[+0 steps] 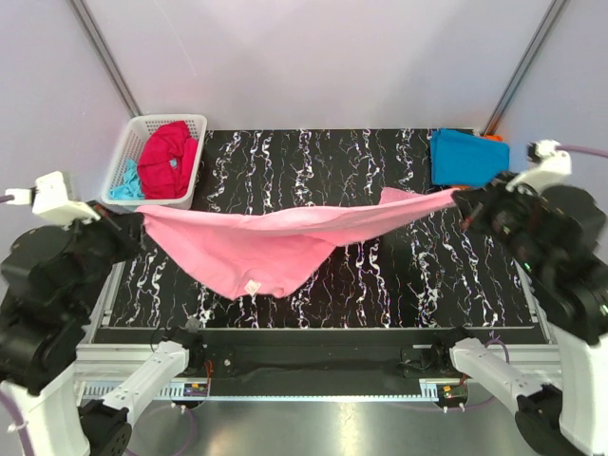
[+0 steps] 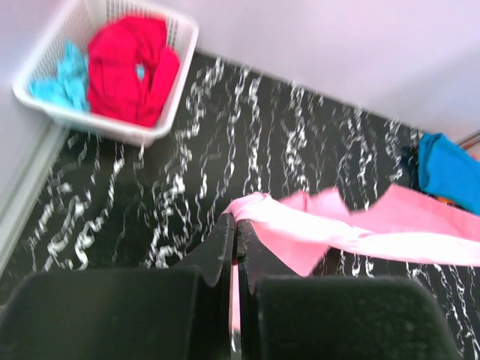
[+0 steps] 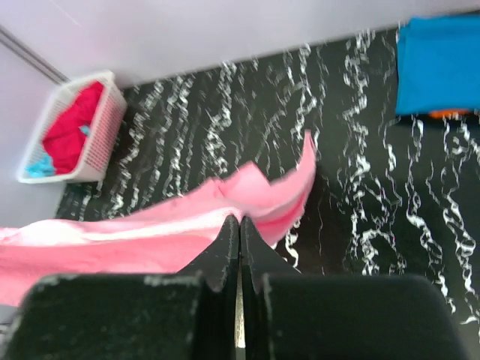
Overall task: Fold and stack the t-shirts
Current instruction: Flatten the tshirt out
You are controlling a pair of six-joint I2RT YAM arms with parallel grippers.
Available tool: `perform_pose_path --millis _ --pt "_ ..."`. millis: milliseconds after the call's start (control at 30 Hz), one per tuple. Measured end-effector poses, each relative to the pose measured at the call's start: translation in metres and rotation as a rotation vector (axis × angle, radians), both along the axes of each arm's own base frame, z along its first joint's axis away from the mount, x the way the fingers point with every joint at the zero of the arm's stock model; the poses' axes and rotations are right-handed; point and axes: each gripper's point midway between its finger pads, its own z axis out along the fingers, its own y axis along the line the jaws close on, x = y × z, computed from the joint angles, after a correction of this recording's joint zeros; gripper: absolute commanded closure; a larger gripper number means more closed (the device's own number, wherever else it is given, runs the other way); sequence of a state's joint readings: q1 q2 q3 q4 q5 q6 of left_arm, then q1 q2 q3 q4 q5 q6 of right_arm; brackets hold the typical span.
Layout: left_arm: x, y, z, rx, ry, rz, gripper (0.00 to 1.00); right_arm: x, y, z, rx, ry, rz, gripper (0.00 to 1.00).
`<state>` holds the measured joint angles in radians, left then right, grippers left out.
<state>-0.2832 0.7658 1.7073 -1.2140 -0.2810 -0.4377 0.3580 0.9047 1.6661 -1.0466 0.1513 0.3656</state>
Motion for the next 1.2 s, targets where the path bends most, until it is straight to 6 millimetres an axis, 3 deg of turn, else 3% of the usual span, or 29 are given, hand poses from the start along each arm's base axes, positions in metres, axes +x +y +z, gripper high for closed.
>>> perform_pose_path --millis 133,267,533,700,833,933,1033,1100,1200 --pt "-0.018 0.007 0.031 0.038 -0.122 -0.024 1.00 -0.035 -0.010 0.030 0.016 -0.120 0.030 1.00" --pt "-0.034 0.010 0.061 0.043 -0.269 -0.042 1.00 -0.054 -0.015 0.047 0.012 -0.195 0.056 1.00" --pt "-0.047 0.008 0.129 0.045 -0.522 -0.072 1.00 -0.064 -0.020 0.064 -0.024 -0.261 0.065 1.00" --pt "-0.021 -0.009 0.158 0.055 -0.570 -0.125 1.00 -0.054 -0.019 0.059 -0.044 -0.251 0.057 1.00" --pt "0.029 -0.034 0.162 0.068 -0.512 -0.191 1.00 -0.035 -0.018 0.049 -0.071 -0.214 0.032 1.00" --pt "0.081 -0.056 0.144 0.077 -0.409 -0.237 1.00 -0.018 -0.017 0.041 -0.100 -0.177 0.010 1.00" --pt "0.117 -0.072 0.118 0.081 -0.301 -0.275 1.00 -0.007 -0.016 0.035 -0.120 -0.156 0.002 1.00" --pt "0.130 -0.079 0.096 0.085 -0.222 -0.294 1.00 -0.007 -0.016 0.036 -0.122 -0.158 0.003 1.00" --pt "0.122 -0.077 0.078 0.093 -0.148 -0.304 1.00 -0.011 -0.017 0.038 -0.119 -0.170 0.006 1.00"
